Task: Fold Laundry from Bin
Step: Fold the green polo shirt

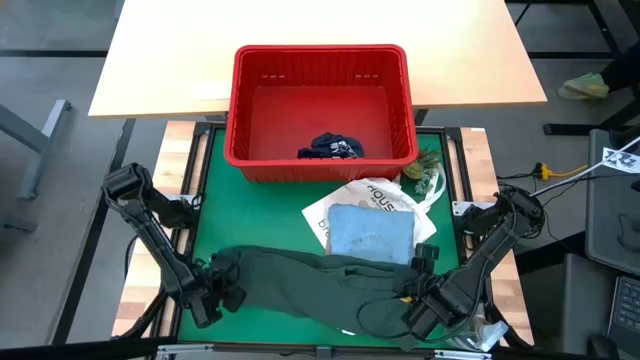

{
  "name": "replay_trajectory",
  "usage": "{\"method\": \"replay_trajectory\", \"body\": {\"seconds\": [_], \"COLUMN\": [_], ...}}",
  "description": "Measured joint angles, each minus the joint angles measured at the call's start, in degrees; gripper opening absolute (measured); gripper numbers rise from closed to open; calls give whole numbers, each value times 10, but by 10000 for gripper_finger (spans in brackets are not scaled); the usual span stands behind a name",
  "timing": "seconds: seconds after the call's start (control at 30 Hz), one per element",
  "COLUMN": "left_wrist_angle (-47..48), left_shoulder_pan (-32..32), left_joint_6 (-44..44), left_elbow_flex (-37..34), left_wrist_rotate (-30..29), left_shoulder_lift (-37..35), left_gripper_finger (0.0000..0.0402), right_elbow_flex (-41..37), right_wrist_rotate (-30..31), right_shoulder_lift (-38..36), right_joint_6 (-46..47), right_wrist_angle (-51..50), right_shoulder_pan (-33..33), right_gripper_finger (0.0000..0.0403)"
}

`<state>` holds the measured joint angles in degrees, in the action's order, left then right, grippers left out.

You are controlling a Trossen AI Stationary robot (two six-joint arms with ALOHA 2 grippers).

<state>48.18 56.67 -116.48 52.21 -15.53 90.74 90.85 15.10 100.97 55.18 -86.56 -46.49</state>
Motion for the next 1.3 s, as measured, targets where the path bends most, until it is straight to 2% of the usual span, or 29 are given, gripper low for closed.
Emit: {"method": "replay_trajectory", "body": {"seconds": [0.1, 0.23, 0.5, 0.63, 0.8, 0.93, 1.13, 1.3], "left_wrist_angle": [52, 80, 52, -53, -218, -350, -497, -575], "left_shoulder_pan": [0, -8, -74, -127, -186, -222, -257, -275], "left_joint_6": [22, 48, 175, 279, 425, 520, 588, 626], "left_elbow_flex": [51, 117, 220, 233, 232, 232, 232, 260], "left_wrist_rotate": [-5, -43, -117, -124, -99, -74, -24, 15], "left_shoulder_lift": [0, -2, -3, -3, 12, 32, 78, 133], "left_gripper_finger": [3, 2, 1, 1, 0, 0, 0, 0], "right_elbow_flex": [0, 0, 8, 42, 86, 116, 147, 162], "right_wrist_rotate": [9, 8, 15, 53, 97, 109, 128, 128], "right_shoulder_lift": [0, 0, -2, -2, -8, -8, -9, -12], "right_joint_6": [0, 0, -2, -6, -47, -79, -104, -117], "right_wrist_angle": [-2, -3, -15, -36, -36, -34, -35, -34], "right_shoulder_pan": [0, 0, 0, -1, 0, 0, 0, 0], "right_gripper_finger": [198, 198, 198, 198, 198, 198, 198, 198]}}
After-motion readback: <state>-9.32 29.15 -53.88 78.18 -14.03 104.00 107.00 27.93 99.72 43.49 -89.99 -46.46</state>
